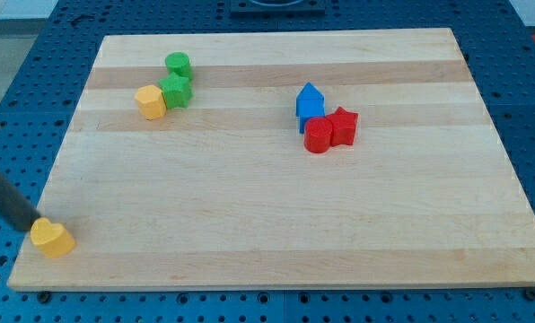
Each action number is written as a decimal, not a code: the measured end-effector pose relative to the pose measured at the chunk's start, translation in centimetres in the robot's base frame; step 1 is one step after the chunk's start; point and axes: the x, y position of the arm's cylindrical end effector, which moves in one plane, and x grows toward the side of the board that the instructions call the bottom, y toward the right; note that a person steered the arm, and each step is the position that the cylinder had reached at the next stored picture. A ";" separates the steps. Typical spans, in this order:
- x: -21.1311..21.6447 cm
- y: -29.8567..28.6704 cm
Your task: Move the green star and yellow hexagon a bit down
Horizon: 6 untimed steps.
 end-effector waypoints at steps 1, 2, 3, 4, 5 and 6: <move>-3.6 3.7; -8.2 4.0; -14.2 3.7; -19.4 4.2; -21.2 7.9; -21.5 12.2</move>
